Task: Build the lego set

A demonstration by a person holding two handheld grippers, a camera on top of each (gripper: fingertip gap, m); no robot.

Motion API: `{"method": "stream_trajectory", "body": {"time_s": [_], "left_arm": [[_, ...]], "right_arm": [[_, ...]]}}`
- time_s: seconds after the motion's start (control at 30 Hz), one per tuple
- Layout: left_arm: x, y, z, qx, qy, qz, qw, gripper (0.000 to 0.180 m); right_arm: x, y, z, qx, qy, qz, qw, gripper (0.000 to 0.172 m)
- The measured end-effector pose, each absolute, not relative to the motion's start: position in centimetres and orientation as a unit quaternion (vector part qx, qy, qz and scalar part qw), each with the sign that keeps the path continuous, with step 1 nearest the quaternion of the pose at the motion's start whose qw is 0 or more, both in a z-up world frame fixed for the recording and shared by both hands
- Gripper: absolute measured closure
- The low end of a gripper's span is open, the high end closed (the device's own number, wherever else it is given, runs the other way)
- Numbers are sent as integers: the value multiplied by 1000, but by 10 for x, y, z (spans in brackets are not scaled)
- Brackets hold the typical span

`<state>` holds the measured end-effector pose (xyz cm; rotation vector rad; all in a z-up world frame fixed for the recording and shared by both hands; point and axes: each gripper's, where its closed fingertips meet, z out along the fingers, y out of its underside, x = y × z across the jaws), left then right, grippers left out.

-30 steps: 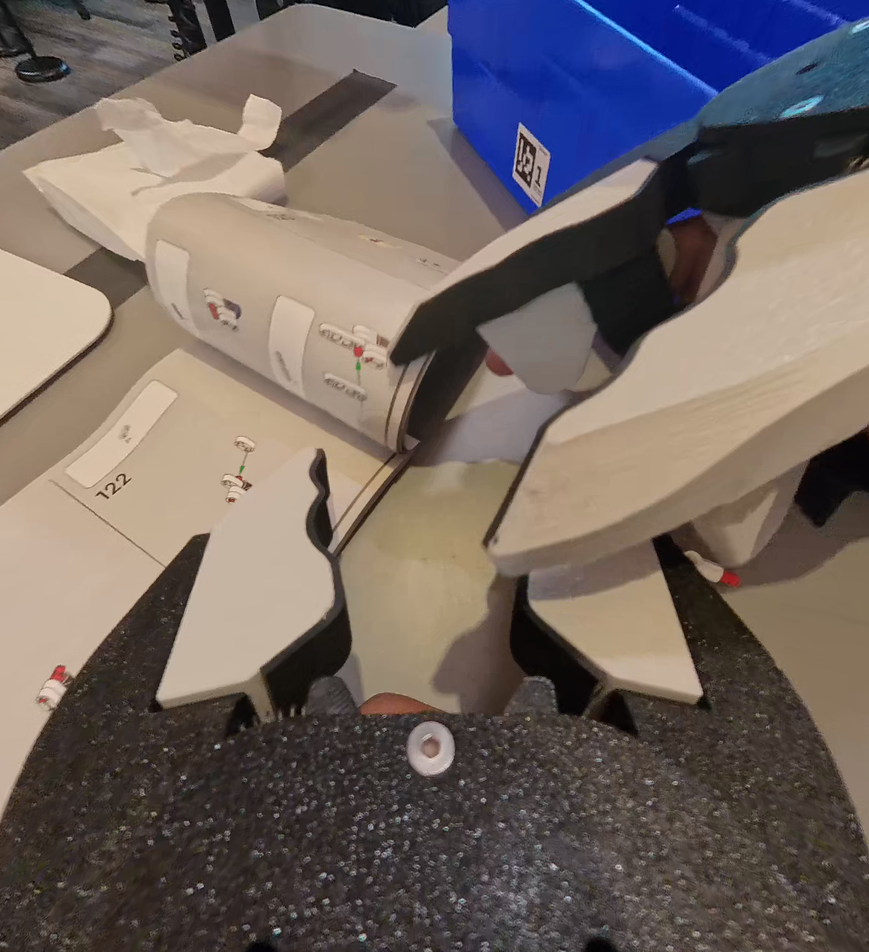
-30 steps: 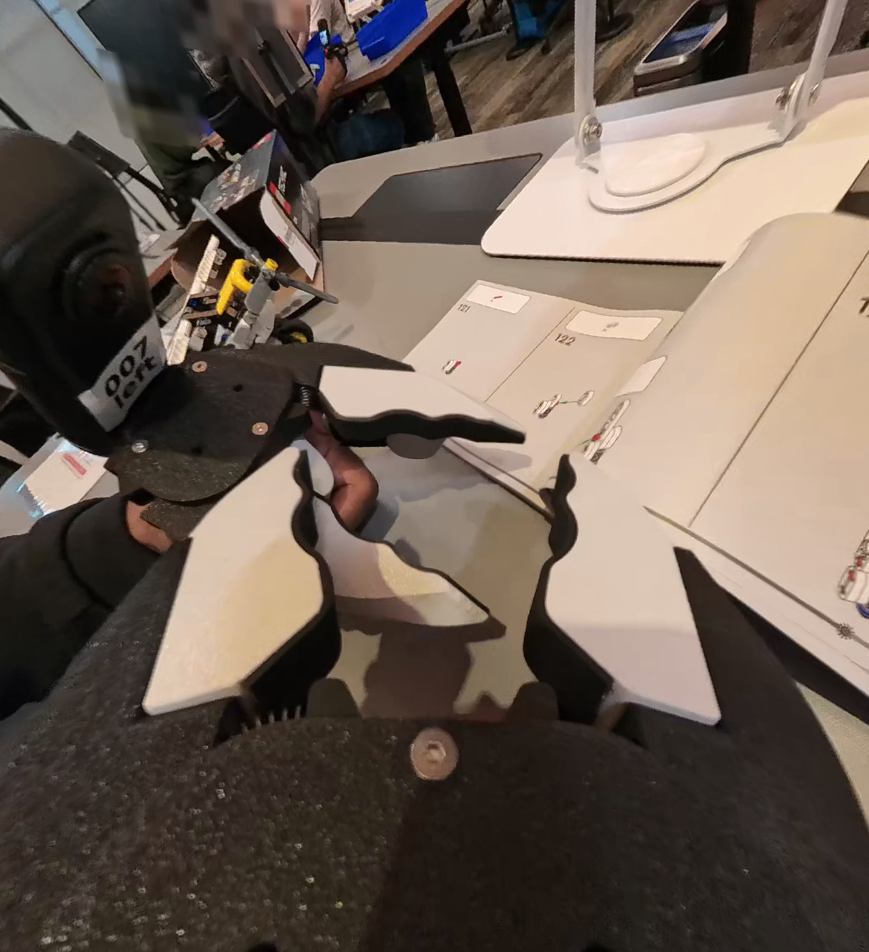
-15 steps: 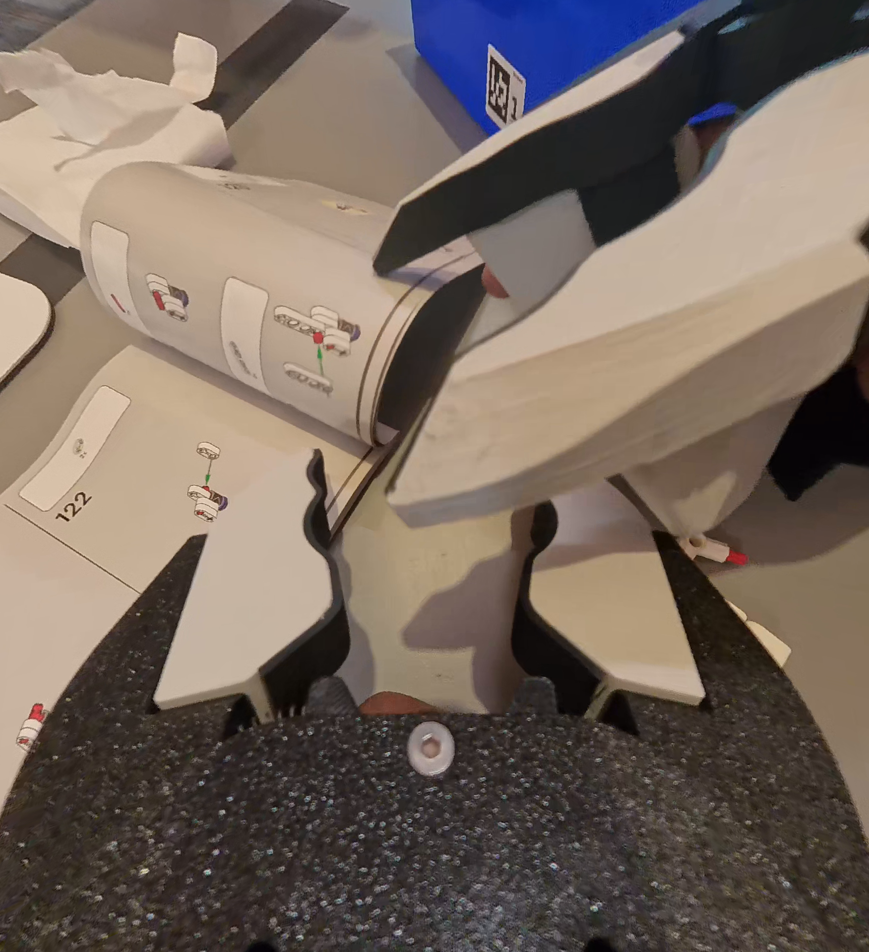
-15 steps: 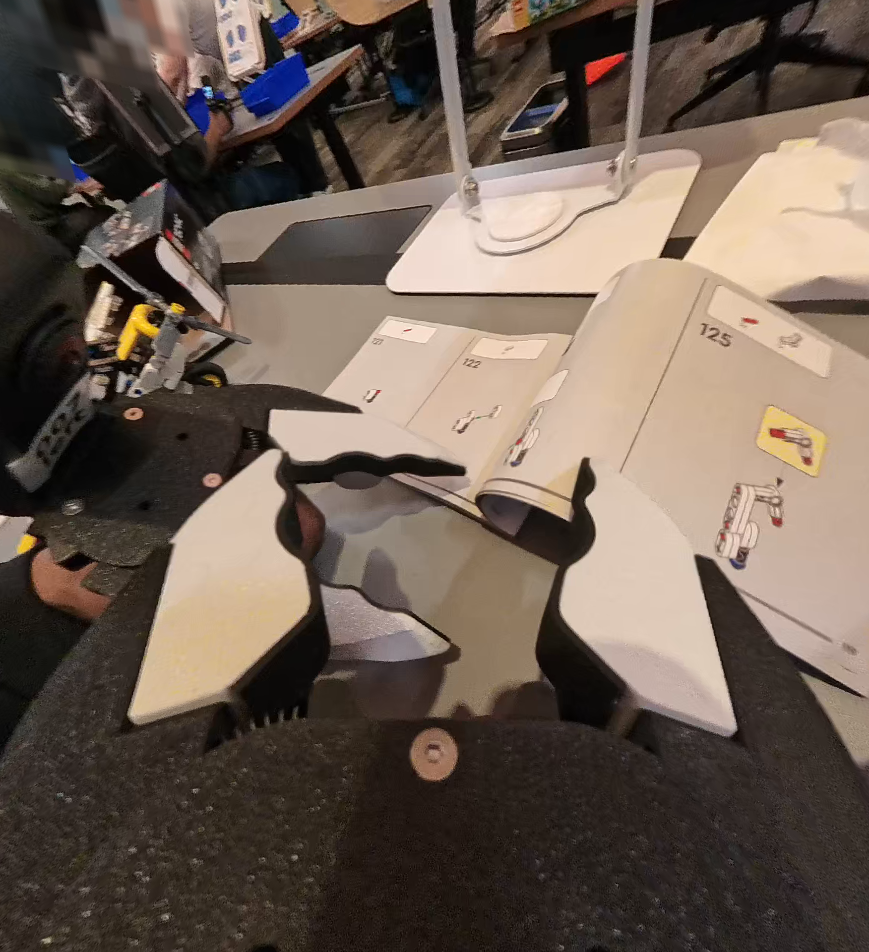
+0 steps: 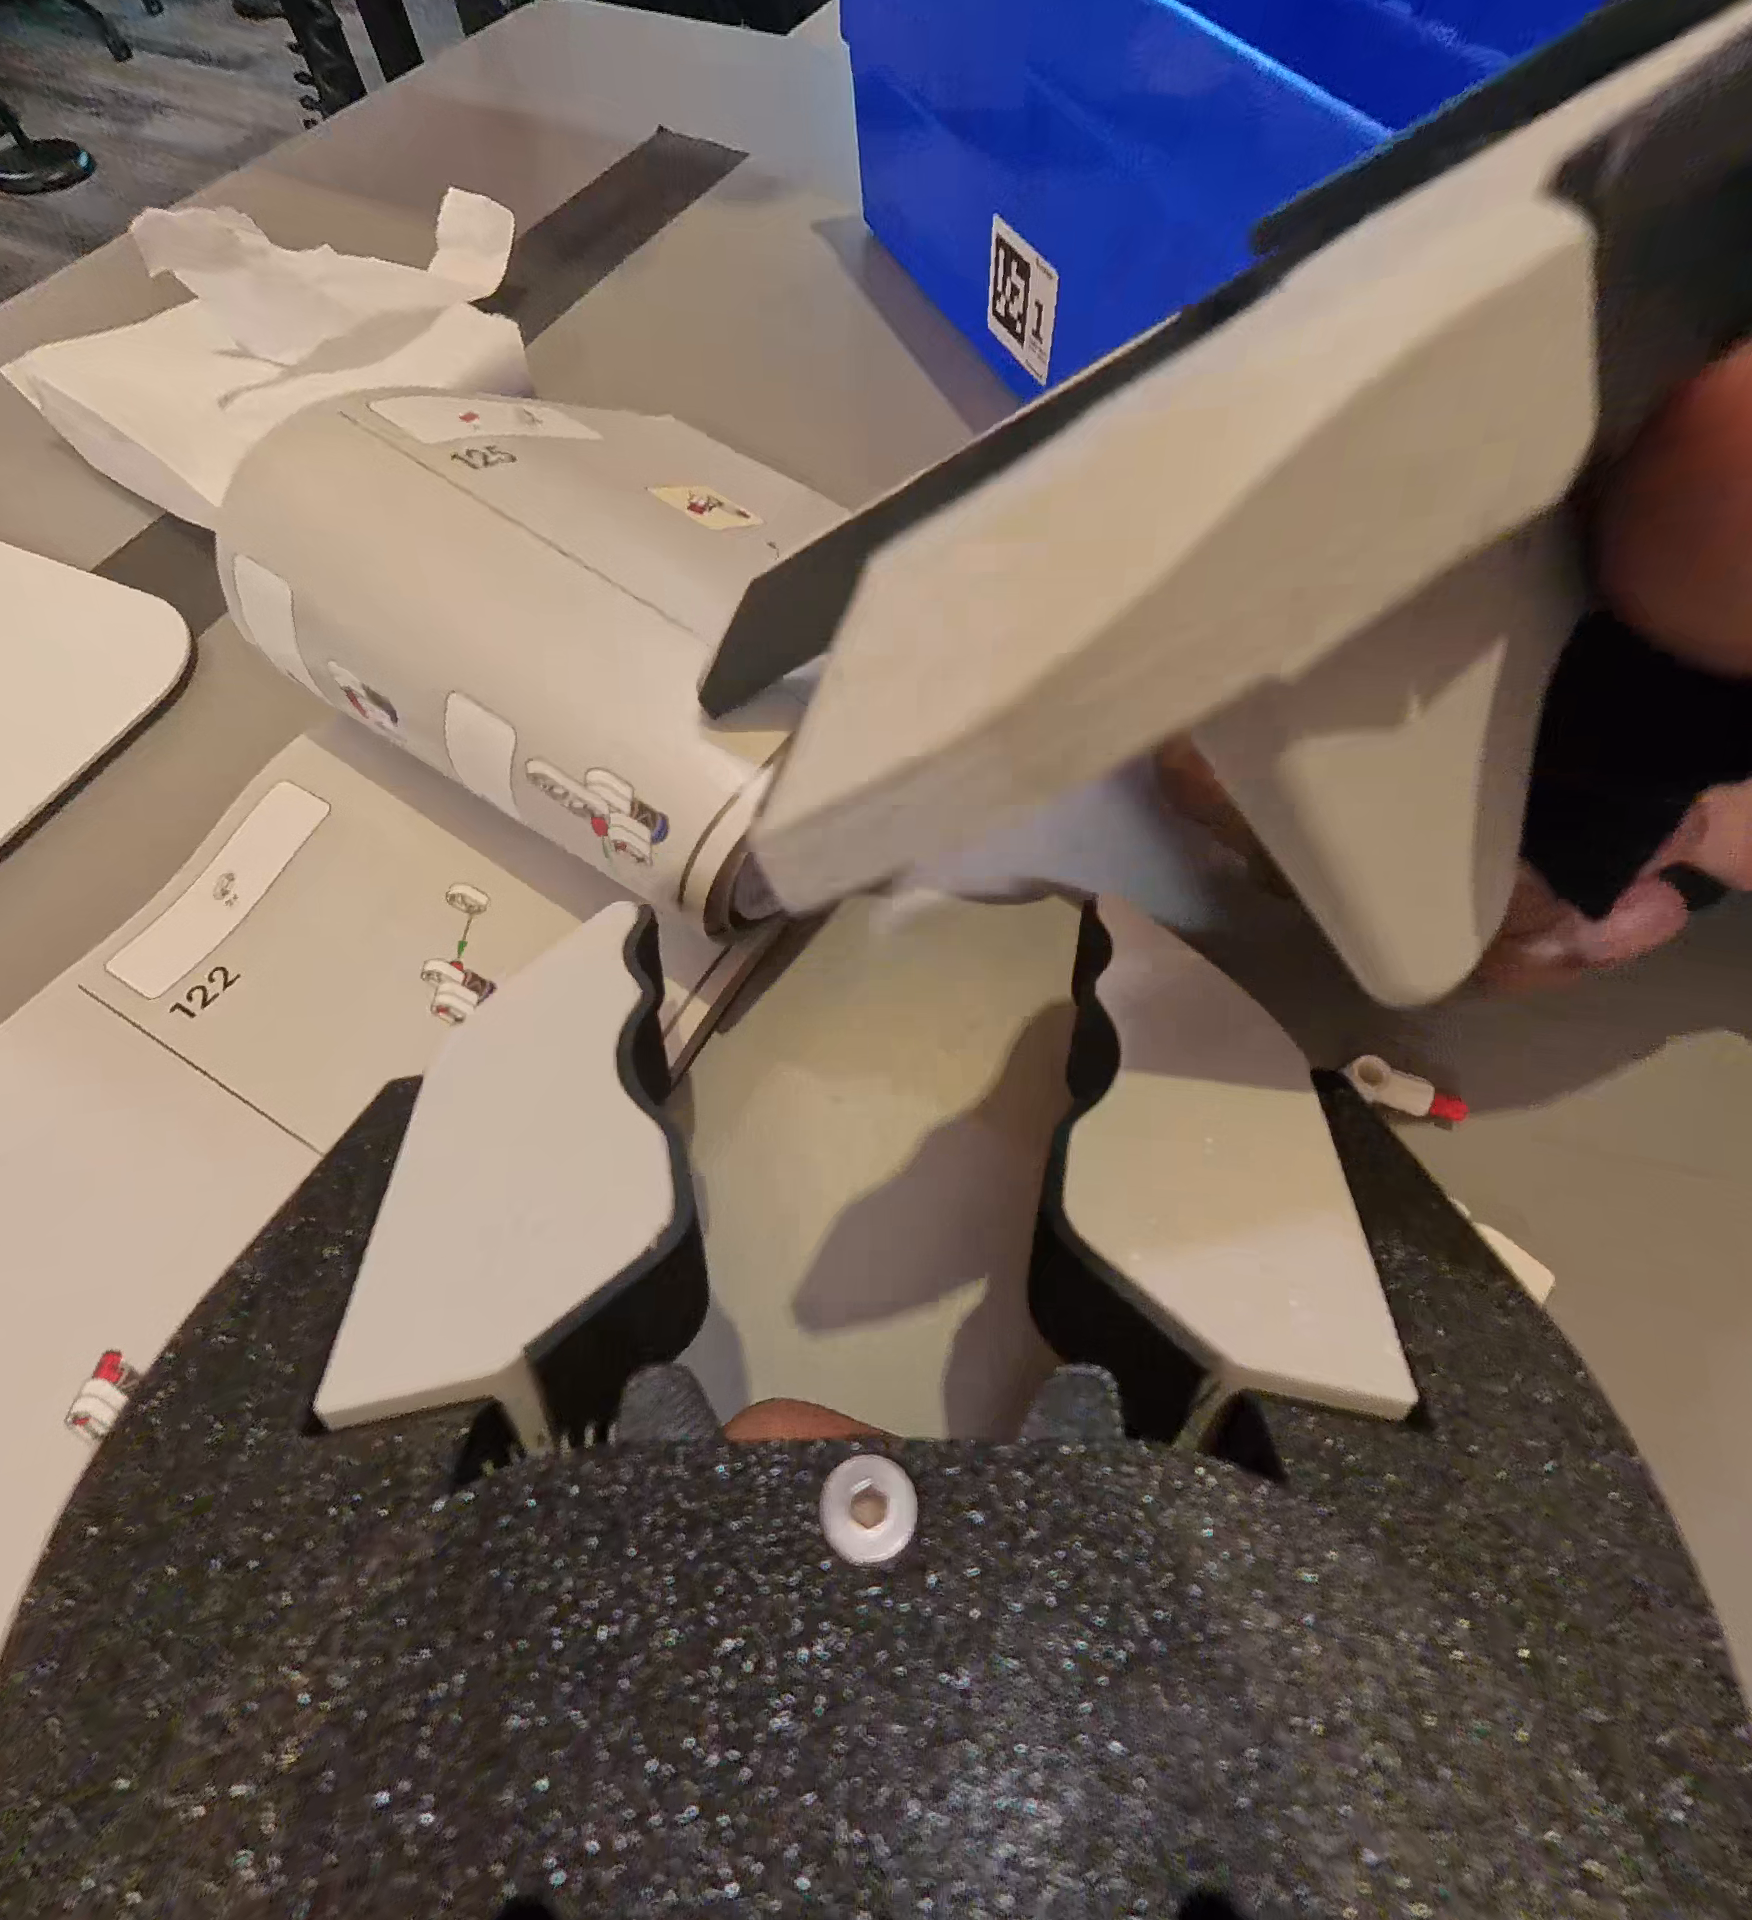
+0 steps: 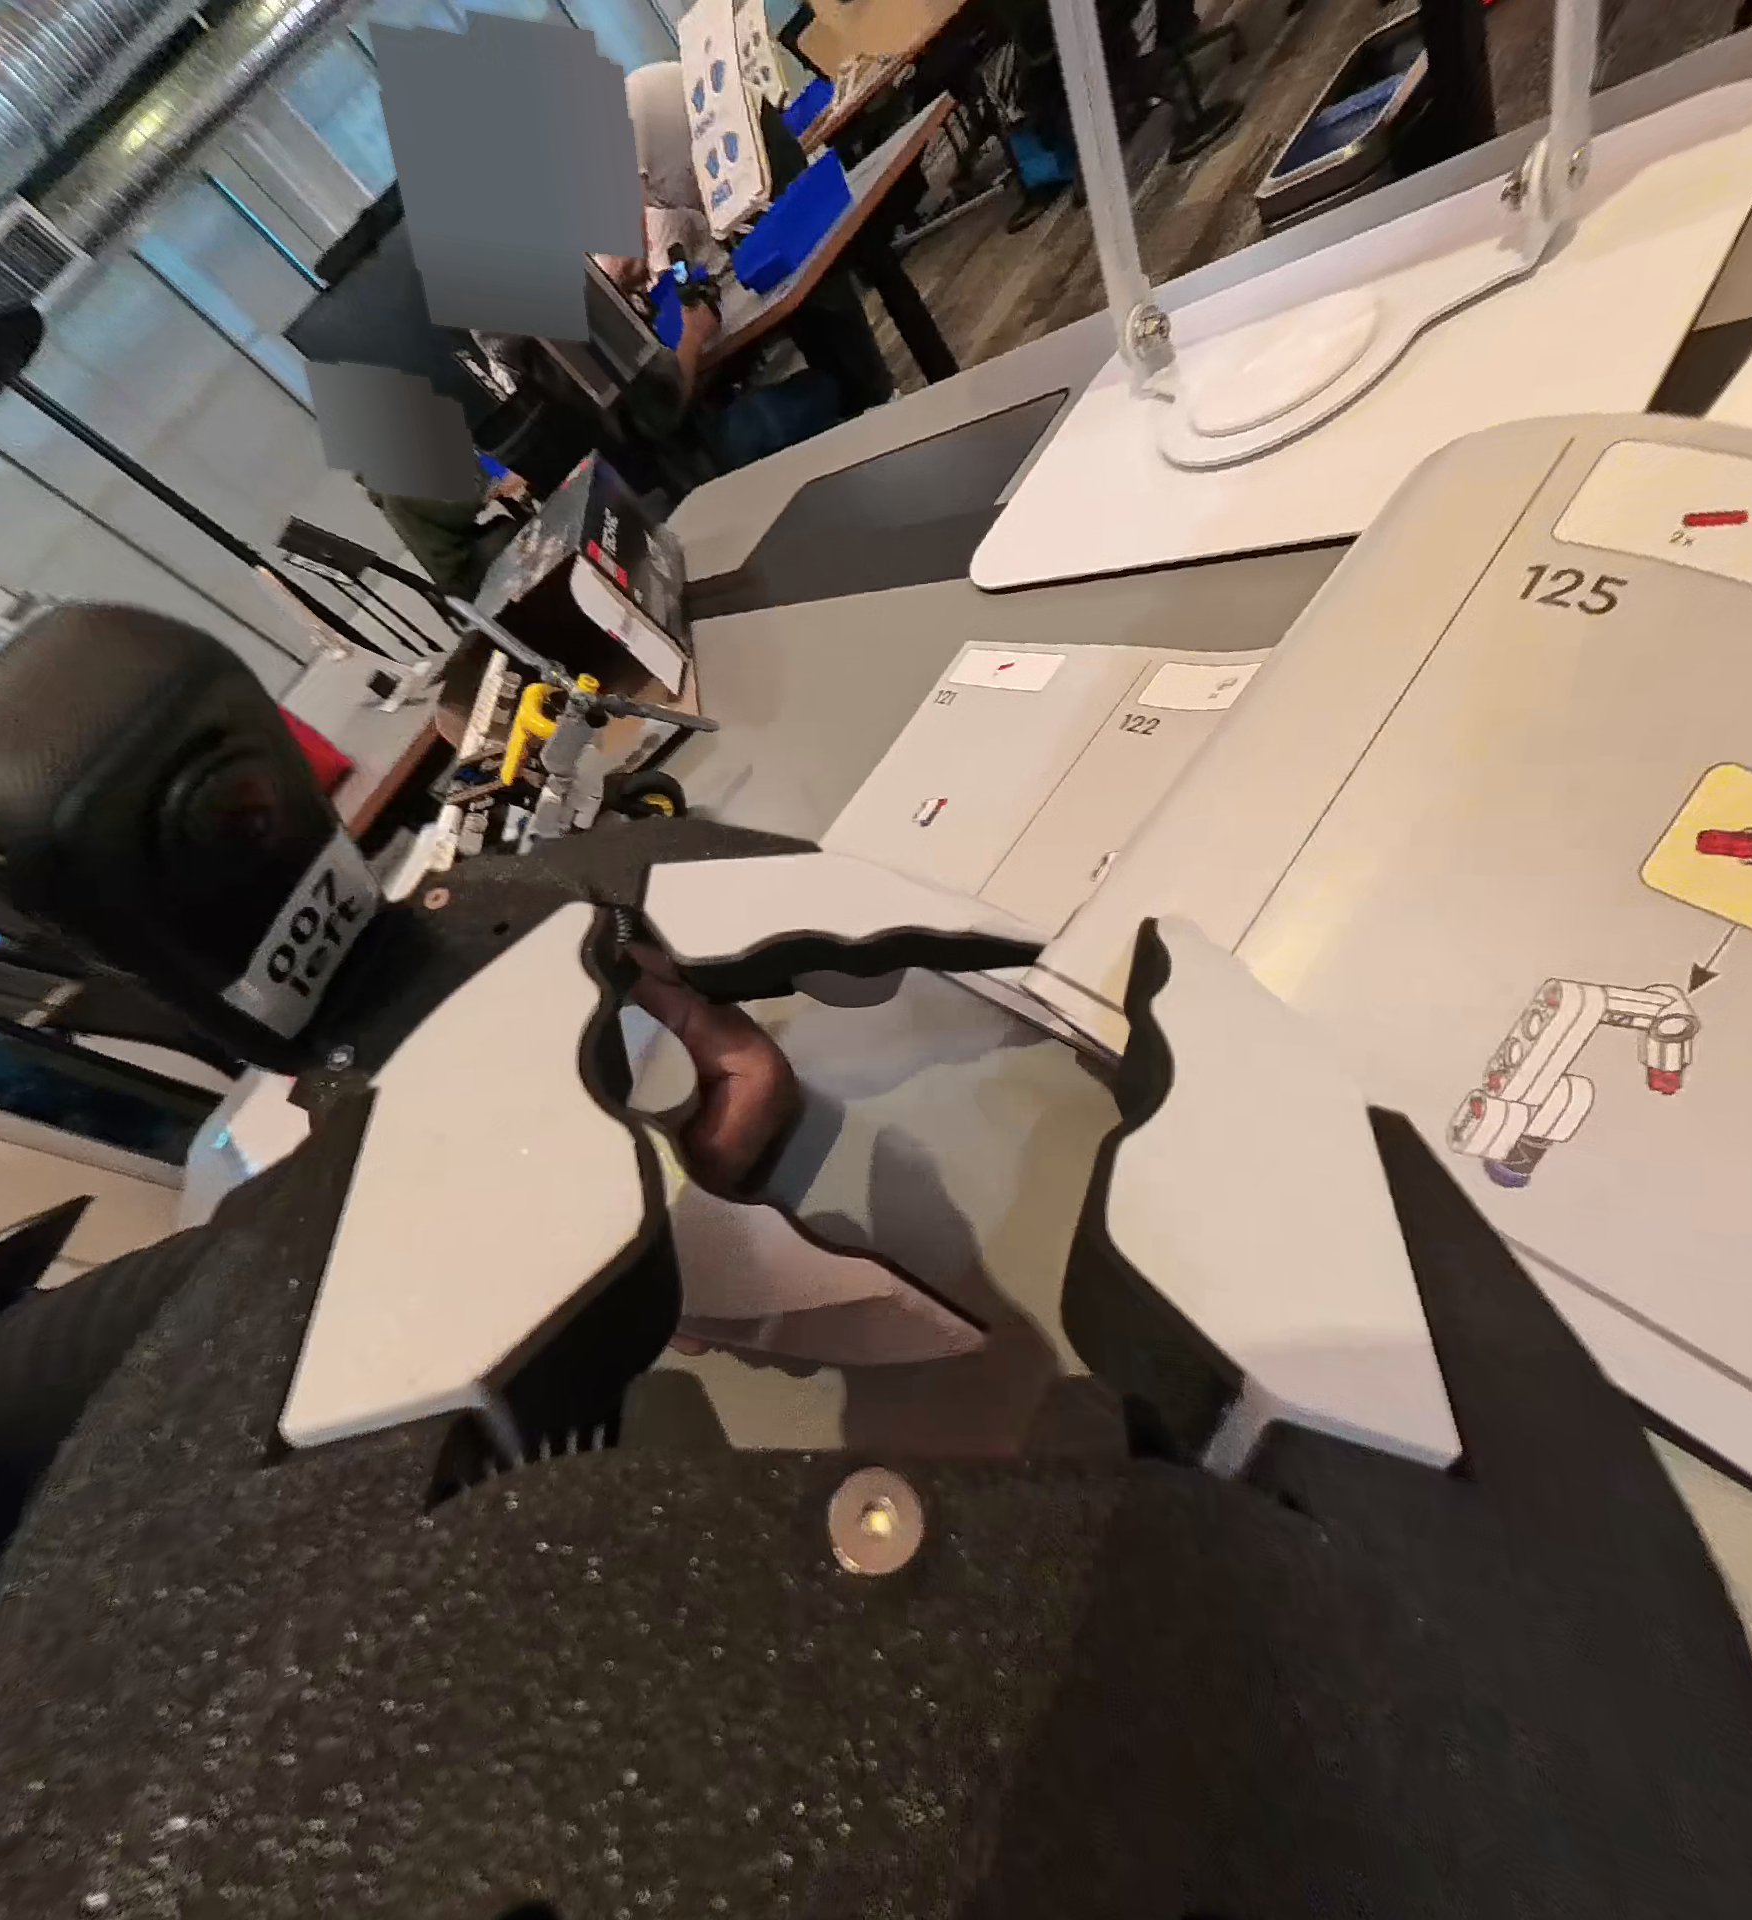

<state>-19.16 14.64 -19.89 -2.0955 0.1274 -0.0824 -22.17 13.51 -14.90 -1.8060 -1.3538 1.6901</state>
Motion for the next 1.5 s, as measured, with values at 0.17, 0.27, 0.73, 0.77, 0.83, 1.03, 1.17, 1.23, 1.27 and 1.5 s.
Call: {"method": "stream_trajectory", "body": {"time_s": [0.17,0.27,0.73,0.77,0.83,1.03,1.17,1.23,1.27,1.5], "left_arm": [[-192,142,-198,-864,50,-37,499,106],[-188,142,-198,-862,66,-33,502,108],[-184,144,-205,-873,80,-22,480,116],[-185,143,-204,-872,79,-21,482,116],[-185,144,-204,-873,76,-20,482,116],[-187,143,-201,-868,69,-17,491,116],[-188,143,-201,-869,62,-20,491,115],[-188,143,-201,-869,62,-21,491,115],[-188,143,-201,-869,62,-21,491,115],[-188,143,-202,-870,62,-23,489,115]], "right_arm": [[-223,134,-148,-633,-472,594,156,80],[-223,133,-149,-632,-478,586,166,80],[-222,131,-150,-630,-480,588,162,81],[-221,130,-150,-629,-483,588,163,81],[-217,127,-151,-623,-493,583,169,81],[-198,116,-159,-602,-537,556,197,80],[-194,116,-159,-599,-541,555,200,81],[-194,118,-161,-601,-539,555,200,81],[-194,119,-162,-602,-538,555,200,81],[-197,116,-164,-594,-548,552,206,83]]}}
